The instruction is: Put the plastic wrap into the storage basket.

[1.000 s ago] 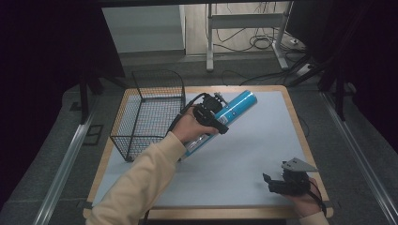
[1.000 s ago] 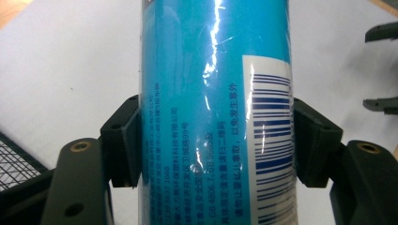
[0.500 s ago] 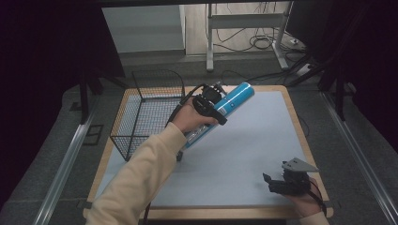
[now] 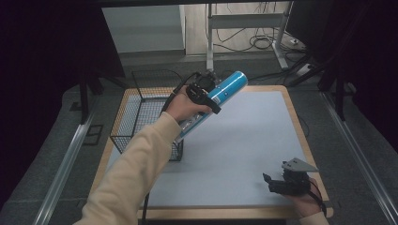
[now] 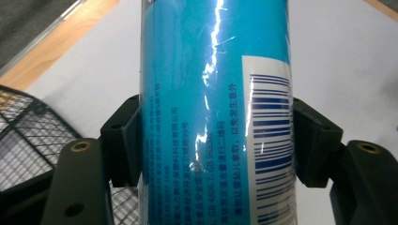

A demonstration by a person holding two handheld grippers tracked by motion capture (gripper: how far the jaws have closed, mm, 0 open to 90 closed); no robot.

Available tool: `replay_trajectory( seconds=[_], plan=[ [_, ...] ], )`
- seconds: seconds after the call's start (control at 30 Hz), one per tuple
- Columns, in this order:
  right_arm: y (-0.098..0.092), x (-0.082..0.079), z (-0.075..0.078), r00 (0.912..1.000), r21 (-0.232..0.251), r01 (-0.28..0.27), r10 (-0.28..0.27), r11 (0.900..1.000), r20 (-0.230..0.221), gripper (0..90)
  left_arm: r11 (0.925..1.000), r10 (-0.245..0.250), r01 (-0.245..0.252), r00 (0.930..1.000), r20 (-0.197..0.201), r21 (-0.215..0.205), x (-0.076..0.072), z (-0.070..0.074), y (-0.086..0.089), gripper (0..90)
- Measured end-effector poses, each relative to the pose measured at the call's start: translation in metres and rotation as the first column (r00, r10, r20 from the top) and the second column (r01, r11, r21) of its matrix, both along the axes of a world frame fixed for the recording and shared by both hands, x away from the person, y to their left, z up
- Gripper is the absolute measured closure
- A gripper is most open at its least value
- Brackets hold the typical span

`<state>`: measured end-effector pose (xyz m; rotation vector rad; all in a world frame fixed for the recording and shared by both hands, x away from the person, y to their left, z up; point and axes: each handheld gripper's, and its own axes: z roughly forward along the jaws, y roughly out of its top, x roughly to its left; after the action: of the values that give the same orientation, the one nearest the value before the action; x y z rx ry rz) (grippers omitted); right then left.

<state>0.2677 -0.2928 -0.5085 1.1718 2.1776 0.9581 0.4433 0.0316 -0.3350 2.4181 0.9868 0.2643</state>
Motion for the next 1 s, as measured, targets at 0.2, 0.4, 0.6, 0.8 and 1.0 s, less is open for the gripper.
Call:
replay_trajectory(
  seconds=[0.2,0.4,0.6,0.8,1.0],
  plan=[
    [-0.001,0.0,0.001,1.0,0.0,0.002,-0.002,1.0,0.002,12.2,0.9997,0.022,-0.022,0.9996,0.019,-0.01,0.006,0.005,0.011,32.0],
    [-0.003,0.001,0.001,1.0,0.004,0.008,-0.008,1.0,0.005,12.2,0.9985,0.054,-0.053,0.9983,0.023,-0.011,0.008,0.007,0.023,32.0],
    [-0.002,0.001,0.001,1.0,-0.002,0.007,-0.007,1.0,0.004,12.2,0.9974,0.072,-0.072,0.9969,0.034,0.006,0.01,0.007,0.03,32.0],
    [-0.002,0.001,0.001,1.0,-0.003,0.006,-0.006,1.0,0.005,12.2,0.9965,0.083,-0.083,0.9955,0.046,-0.001,0.011,0.008,0.033,32.0],
    [-0.002,0.001,0.0,1.0,-0.004,0.004,-0.004,1.0,0.004,12.4,0.9947,0.101,-0.102,0.9935,0.052,0.013,0.019,0.01,0.04,32.0]
  ],
)
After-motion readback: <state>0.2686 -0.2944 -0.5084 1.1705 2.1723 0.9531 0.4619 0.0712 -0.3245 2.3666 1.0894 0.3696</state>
